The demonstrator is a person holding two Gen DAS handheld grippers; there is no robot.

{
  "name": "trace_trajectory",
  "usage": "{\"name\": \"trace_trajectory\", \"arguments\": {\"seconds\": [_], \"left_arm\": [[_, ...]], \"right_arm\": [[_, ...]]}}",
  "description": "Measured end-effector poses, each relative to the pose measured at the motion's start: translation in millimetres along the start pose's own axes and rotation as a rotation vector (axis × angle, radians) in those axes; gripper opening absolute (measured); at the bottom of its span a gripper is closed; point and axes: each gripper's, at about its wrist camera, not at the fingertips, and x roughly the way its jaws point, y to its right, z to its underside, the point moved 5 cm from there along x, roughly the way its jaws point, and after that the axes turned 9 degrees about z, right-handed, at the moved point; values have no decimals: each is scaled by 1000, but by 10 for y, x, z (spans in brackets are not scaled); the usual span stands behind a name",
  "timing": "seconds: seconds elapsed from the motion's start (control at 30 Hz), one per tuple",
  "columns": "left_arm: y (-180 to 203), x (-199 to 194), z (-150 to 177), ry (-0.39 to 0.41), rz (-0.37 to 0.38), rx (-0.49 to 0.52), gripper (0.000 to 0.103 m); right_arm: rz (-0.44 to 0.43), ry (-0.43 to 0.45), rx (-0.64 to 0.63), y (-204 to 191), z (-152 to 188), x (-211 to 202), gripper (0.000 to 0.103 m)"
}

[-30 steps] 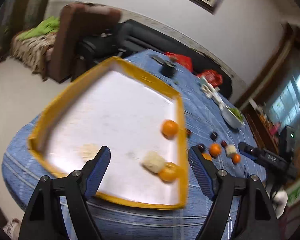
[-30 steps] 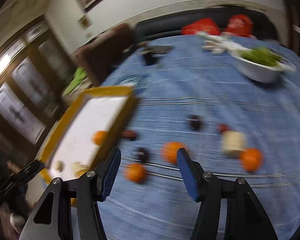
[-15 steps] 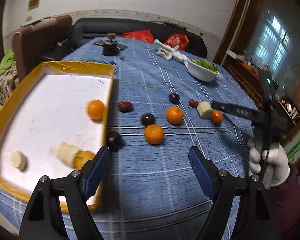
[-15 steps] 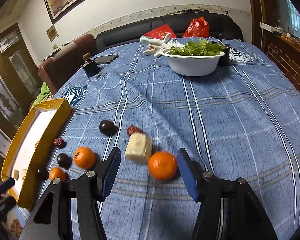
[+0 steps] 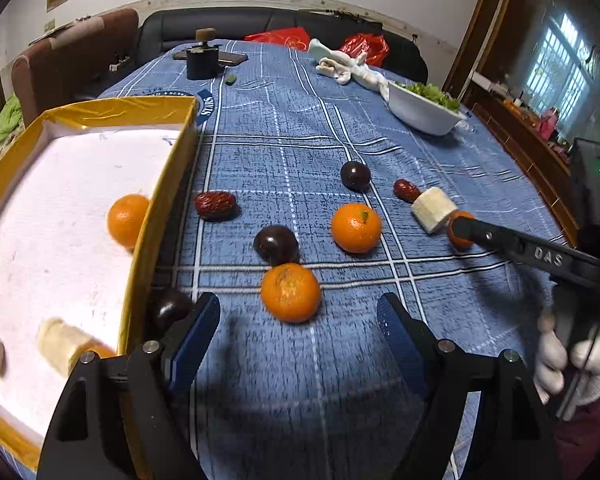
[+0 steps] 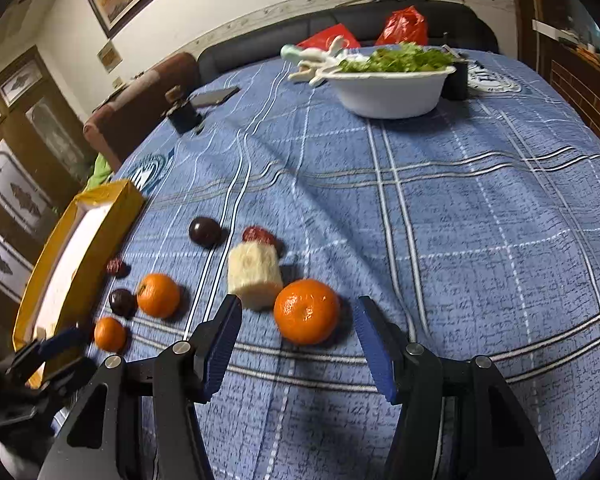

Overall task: Organize fruits
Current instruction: 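Grasp an orange with the left tool while the right tool grasps another orange, then carry both oranges into the tray and open both tools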

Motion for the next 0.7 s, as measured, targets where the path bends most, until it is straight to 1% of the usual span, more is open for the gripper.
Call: {"name": "trace_trajectory", "arguments": {"seconds": [0.07, 0.13, 0.23, 0.27, 0.33, 0.4, 0.43, 0.53, 0.57, 0.63, 0.7], "left_arm": [[36, 76, -41, -5, -21, 34, 80], [67, 153, -71, -11, -31, 60, 80], [102, 251, -76, -35, -4, 77, 79], [109, 273, -76, -42, 11, 82, 78], [100, 322, -65, -60, 12, 80, 57], [63, 323, -75, -50, -1, 76, 49], [51, 320, -76, -44, -6, 74, 44], [-1, 303, -82, -27, -15, 49, 33], [-28, 290, -86, -20, -9, 34, 32], [-81, 266, -95, -6, 30, -4, 32], [-140, 241, -102, 9, 43, -38, 32]], "right_arm": [[10, -24, -12, -27, 29, 63, 63], [36, -19, -38, -72, 53, 80, 63], [62, -9, -62, -103, 67, 82, 63], [77, -4, -74, -117, 74, 77, 62], [104, 1, -83, -119, 84, 71, 46], [142, 8, -90, -104, 83, 68, 38], [144, 8, -90, -97, 83, 65, 38], [143, 7, -87, -93, 85, 61, 37], [135, 7, -82, -88, 85, 55, 37], [95, 5, -64, -88, 82, 29, 37], [54, 21, -46, -93, 64, -29, 37]]}}
